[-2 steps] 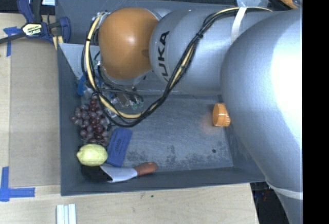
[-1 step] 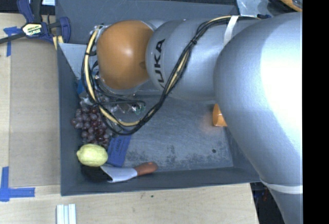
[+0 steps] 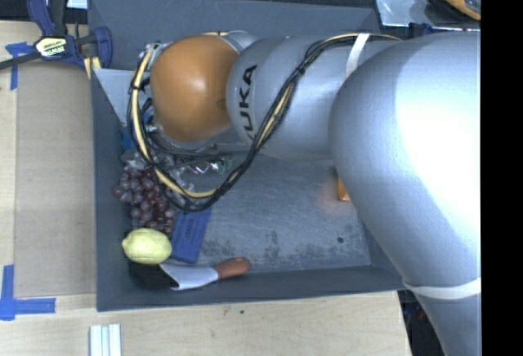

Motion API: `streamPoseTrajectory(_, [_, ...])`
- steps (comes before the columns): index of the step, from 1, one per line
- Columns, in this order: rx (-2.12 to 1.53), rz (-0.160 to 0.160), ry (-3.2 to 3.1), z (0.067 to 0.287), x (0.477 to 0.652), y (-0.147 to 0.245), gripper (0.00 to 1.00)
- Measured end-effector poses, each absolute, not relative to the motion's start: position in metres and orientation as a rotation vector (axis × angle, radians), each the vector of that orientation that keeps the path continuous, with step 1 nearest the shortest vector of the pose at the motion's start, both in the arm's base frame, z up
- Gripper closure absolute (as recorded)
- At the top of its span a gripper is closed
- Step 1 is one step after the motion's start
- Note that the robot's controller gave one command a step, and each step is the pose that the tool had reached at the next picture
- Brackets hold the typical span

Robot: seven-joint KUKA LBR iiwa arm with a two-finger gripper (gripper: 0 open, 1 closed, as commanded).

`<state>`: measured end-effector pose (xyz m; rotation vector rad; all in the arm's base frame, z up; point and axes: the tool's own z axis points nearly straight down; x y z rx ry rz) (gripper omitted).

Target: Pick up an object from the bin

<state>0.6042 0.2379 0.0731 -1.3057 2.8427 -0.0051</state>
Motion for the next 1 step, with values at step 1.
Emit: streamPoseTrajectory(1, [-0.961,-0.005,2.983,0.0702,0.5873,0.2338,1.00])
